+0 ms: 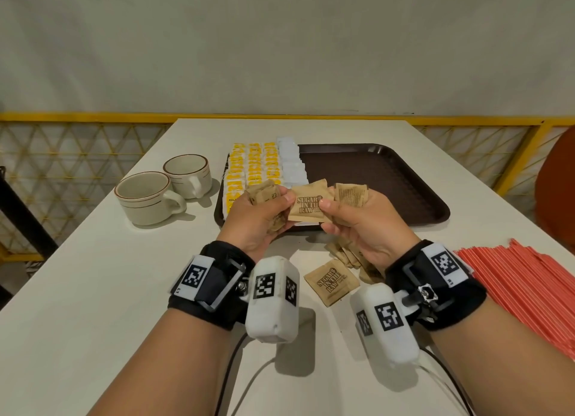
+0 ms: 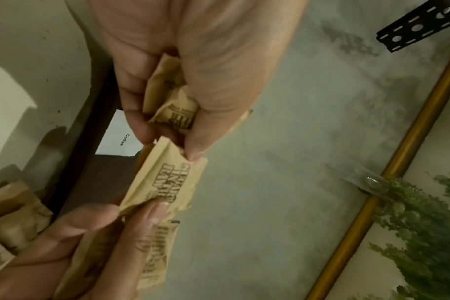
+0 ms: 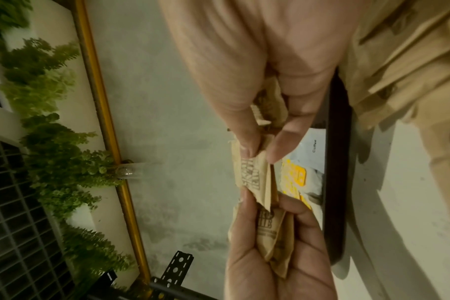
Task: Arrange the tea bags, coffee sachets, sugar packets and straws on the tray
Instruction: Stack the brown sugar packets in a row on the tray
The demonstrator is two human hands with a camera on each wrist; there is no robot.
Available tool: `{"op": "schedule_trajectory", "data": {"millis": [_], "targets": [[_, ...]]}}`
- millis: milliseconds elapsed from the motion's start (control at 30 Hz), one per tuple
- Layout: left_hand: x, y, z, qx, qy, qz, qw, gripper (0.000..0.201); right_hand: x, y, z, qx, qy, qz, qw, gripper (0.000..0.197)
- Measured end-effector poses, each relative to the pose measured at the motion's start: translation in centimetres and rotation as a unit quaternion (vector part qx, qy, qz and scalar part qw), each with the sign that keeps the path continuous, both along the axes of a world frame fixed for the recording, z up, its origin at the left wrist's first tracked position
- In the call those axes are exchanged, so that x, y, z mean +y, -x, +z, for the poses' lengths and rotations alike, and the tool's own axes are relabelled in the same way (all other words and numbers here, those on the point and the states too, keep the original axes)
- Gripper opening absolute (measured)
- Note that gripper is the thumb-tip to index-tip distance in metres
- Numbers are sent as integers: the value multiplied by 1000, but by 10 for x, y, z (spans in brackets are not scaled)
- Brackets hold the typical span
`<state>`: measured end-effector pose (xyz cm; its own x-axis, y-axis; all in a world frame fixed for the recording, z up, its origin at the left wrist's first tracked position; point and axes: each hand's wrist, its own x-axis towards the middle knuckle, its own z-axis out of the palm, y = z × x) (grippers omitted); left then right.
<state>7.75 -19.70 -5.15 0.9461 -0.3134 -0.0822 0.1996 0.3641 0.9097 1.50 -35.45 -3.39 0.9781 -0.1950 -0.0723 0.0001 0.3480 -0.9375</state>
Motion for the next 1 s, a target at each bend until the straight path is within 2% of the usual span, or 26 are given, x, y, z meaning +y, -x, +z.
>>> {"op": "schedule_trajectory", "data": {"millis": [167, 300, 400, 533, 667, 800, 900, 1000], "targets": [[1, -3, 1, 12, 28, 4, 1000, 8, 0, 1, 1, 18, 24, -4, 1000, 17], [0, -3, 0, -4, 42, 15, 999, 12, 1, -1, 0, 19, 92, -43, 995, 24], [2, -2, 1, 2, 40, 34, 999, 14, -3, -2, 1, 17, 110, -71, 991, 21], [5, -4, 3, 4, 47, 46, 998, 12, -11, -3, 6, 31, 64, -67, 995, 19], [1, 1, 3, 15, 19, -8, 1000, 2, -12, -3, 6, 43, -13, -11, 999, 9], [-6, 6, 1, 19, 19, -23, 999, 17, -9, -3, 4, 53, -17, 11, 998, 11], [-8, 9, 0, 19, 21, -3, 1000, 8, -8, -3, 4, 49, -42, 22, 998, 18], [-8, 9, 2, 33, 33, -14, 999, 5, -8, -3, 6, 39, -71, 39, 996, 37]]}}
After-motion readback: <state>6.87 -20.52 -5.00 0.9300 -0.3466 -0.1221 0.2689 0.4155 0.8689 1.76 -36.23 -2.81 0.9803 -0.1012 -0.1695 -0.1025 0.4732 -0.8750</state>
